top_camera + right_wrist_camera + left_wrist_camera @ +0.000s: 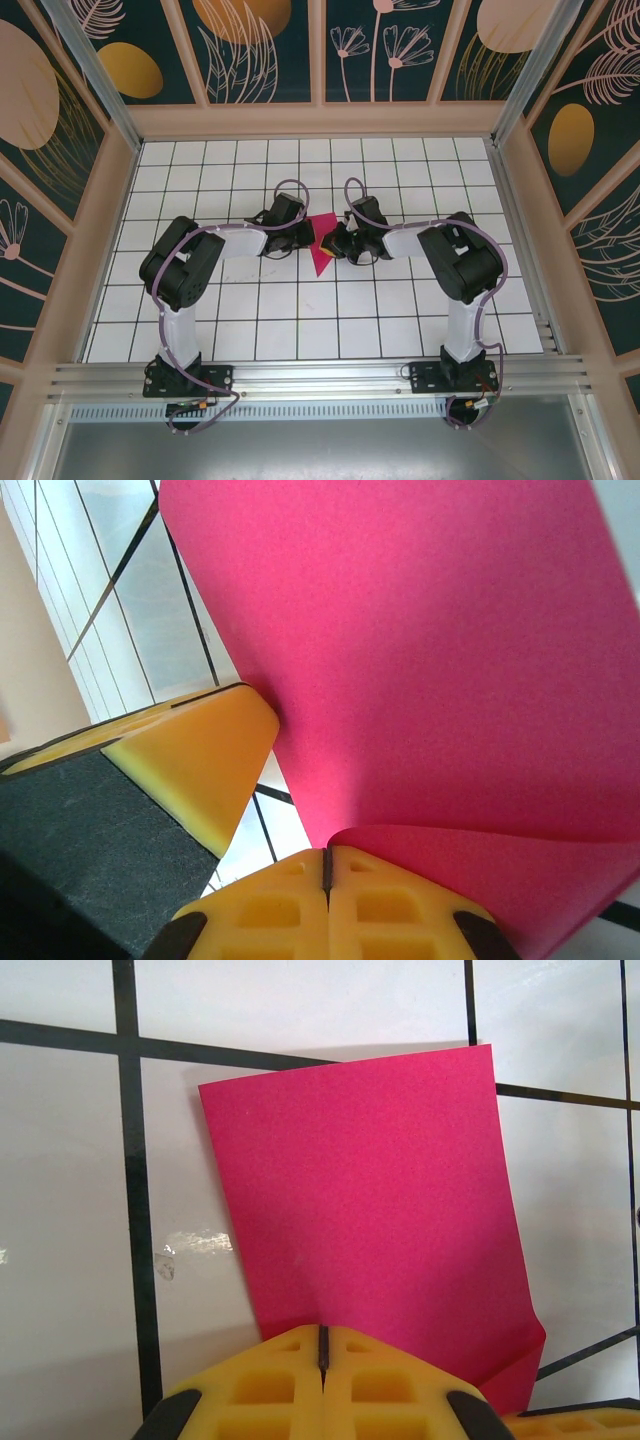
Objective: Fold a paper plane with a square sheet of paper (pick it up from the middle)
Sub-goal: Third fold the triangle at the center of the table.
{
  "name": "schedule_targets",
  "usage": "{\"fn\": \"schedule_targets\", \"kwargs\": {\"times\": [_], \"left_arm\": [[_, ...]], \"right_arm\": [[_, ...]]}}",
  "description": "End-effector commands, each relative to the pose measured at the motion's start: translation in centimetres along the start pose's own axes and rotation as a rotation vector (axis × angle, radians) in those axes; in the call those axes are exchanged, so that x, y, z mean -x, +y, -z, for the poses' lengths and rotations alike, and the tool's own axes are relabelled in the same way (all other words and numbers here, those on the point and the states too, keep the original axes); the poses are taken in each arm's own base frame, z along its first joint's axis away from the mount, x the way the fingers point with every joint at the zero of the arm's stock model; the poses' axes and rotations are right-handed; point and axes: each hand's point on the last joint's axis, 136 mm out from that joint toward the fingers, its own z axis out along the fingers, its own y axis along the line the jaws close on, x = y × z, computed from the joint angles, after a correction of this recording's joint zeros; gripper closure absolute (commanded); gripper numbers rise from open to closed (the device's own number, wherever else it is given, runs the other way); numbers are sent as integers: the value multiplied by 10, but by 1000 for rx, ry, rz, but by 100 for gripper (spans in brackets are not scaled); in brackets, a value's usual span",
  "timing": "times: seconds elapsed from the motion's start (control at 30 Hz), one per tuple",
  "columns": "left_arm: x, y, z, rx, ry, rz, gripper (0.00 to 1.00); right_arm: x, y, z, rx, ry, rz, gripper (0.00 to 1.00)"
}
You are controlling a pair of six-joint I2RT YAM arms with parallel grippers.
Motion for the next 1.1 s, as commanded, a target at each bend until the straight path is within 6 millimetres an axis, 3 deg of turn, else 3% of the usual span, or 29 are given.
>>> {"fn": "schedule_targets", "kwargs": {"times": [0.0, 1.07], "left_arm": [[-11, 13, -8, 47, 41, -6, 97], [-13, 15, -8, 47, 50, -3, 96]], "right_arm": [[7, 5, -4, 15, -16, 6, 94], [6, -7, -13, -6, 5, 11, 94]]}}
